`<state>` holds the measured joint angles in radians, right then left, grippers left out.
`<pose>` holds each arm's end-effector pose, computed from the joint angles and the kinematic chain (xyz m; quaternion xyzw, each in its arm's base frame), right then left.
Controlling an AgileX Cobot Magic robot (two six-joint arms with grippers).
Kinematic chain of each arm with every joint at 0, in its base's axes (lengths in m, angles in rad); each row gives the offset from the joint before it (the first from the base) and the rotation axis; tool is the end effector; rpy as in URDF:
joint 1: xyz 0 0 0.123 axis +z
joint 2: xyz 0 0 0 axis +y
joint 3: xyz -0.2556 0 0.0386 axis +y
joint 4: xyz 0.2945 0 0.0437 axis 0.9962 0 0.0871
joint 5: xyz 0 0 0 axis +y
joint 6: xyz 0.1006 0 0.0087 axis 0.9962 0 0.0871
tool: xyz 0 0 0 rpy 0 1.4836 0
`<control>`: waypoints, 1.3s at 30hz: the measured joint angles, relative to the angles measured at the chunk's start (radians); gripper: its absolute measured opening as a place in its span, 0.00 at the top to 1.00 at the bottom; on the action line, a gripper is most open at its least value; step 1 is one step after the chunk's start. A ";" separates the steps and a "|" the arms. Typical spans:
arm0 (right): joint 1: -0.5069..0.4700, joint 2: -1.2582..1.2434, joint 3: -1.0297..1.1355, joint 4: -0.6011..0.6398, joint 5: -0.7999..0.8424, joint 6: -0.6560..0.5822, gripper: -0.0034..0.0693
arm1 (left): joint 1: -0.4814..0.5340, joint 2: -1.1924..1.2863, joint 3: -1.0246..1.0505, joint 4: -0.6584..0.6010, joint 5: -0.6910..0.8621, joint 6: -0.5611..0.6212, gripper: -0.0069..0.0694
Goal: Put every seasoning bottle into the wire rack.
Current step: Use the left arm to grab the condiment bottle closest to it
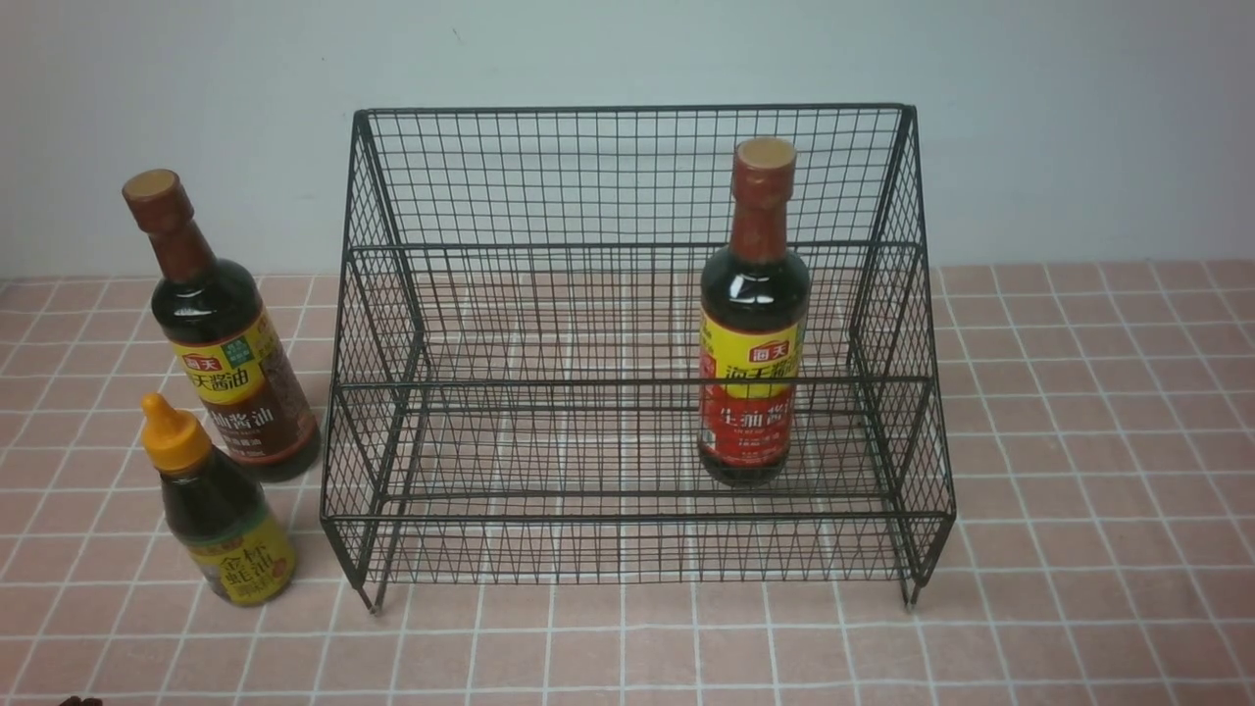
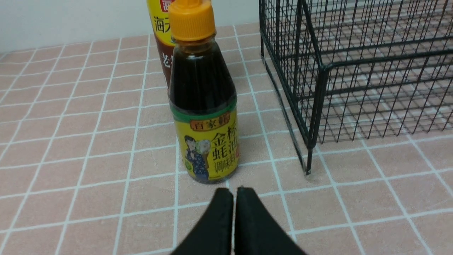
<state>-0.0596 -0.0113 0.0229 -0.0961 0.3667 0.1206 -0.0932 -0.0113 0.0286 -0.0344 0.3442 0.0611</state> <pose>0.1352 -0.0116 0.1701 0.0465 0.8003 -0.0224 0.5973 0.1357 -0.0139 0.1699 0.0521 0.7954 -0.0241 0.6034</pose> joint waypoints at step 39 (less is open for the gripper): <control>0.000 0.000 0.000 0.000 0.000 -0.013 0.97 | 0.000 1.130 -0.291 -0.211 -0.998 -0.042 0.25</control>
<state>-0.0596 -0.0113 0.0229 -0.0961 0.3669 0.1074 -0.0932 1.1190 -0.2624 -0.2454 -0.6540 0.0188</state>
